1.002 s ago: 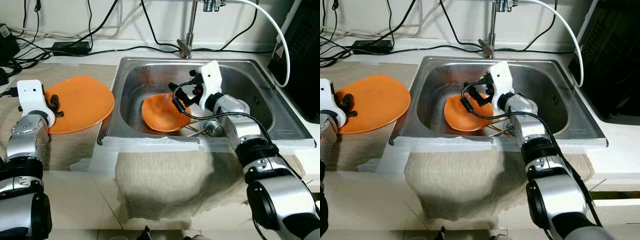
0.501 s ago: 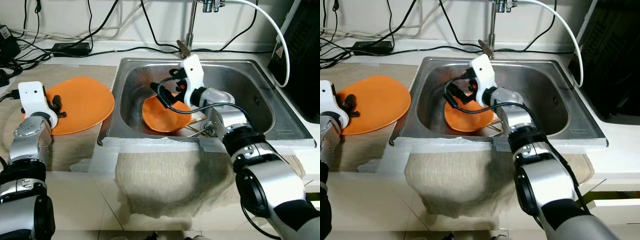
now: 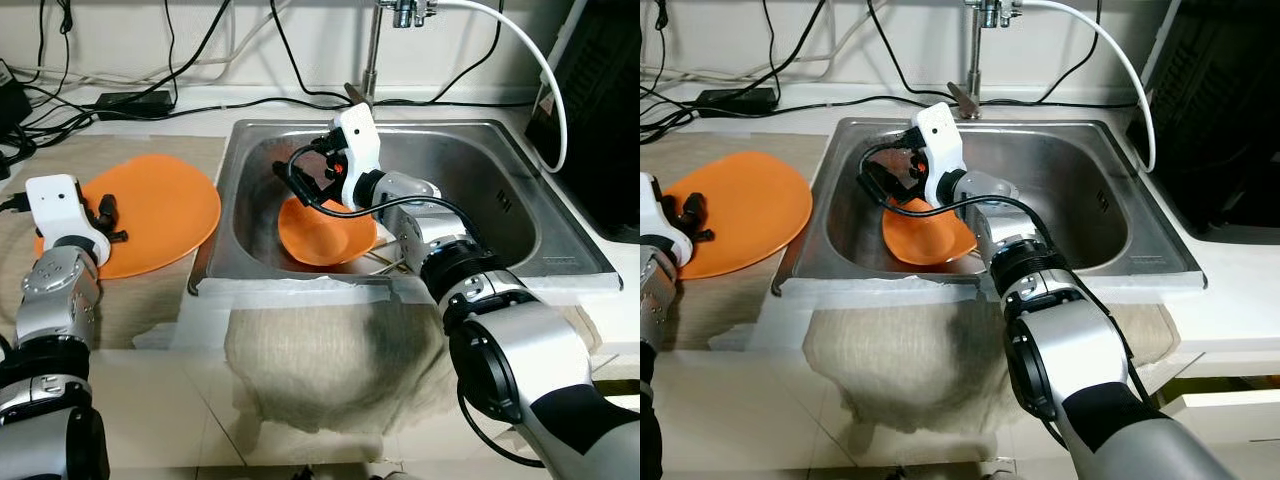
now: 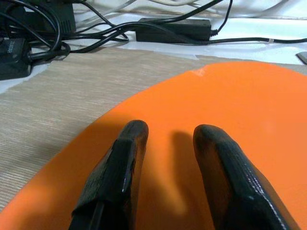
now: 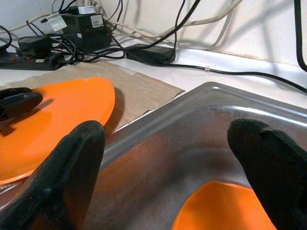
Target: Kitchen organization
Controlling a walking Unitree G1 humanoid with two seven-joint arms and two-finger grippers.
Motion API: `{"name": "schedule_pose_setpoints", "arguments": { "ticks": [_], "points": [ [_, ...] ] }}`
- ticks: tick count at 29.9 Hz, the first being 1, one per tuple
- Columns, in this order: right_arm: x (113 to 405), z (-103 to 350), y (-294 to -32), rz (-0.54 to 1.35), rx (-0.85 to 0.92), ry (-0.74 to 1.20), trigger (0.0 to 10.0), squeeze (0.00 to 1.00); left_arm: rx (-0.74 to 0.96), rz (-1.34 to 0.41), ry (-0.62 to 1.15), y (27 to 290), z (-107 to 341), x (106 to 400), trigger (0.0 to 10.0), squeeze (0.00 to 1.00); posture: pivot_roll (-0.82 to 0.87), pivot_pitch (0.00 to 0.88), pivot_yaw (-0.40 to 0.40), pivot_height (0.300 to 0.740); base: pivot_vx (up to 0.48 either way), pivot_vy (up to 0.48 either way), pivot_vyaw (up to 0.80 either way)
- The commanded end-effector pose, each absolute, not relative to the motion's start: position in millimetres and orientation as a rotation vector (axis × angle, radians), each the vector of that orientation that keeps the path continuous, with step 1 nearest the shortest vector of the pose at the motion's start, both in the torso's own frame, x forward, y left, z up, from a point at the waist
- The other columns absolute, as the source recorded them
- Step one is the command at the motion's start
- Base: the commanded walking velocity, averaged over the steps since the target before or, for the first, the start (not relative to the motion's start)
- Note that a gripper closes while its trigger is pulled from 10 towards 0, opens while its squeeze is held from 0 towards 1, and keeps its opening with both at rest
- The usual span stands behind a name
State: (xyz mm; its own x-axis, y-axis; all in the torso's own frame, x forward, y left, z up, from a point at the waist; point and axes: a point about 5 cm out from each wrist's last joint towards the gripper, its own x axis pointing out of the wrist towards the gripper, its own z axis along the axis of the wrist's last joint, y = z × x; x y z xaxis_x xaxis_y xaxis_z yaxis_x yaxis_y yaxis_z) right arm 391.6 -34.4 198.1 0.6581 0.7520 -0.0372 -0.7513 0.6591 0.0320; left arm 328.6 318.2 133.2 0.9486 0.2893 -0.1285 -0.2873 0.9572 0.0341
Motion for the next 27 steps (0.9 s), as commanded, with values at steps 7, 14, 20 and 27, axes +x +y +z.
{"name": "schedule_pose_setpoints", "arguments": {
  "ticks": [7,14,20,27],
  "points": [
    [392,205,-25,0.864,0.069,0.05,10.0,0.0,-0.044,0.319,0.427,315,53,288,10.0,0.0,0.08,0.0,-0.043,0.74,0.0,0.0,0.0],
    [388,197,-12,0.876,0.183,0.113,10.0,0.0,-0.05,0.319,0.447,312,43,281,10.0,0.0,0.08,0.0,-0.051,0.74,0.0,0.0,0.0],
    [379,189,6,0.908,0.176,0.139,10.0,0.0,-0.071,0.282,0.413,303,46,286,10.0,0.0,0.09,0.0,-0.057,0.74,0.0,0.0,0.0],
    [379,186,5,0.898,0.162,0.137,10.0,0.0,-0.07,0.289,0.4,305,49,288,10.0,0.0,0.09,0.0,-0.057,0.74,0.0,0.0,0.0]
  ]
}}
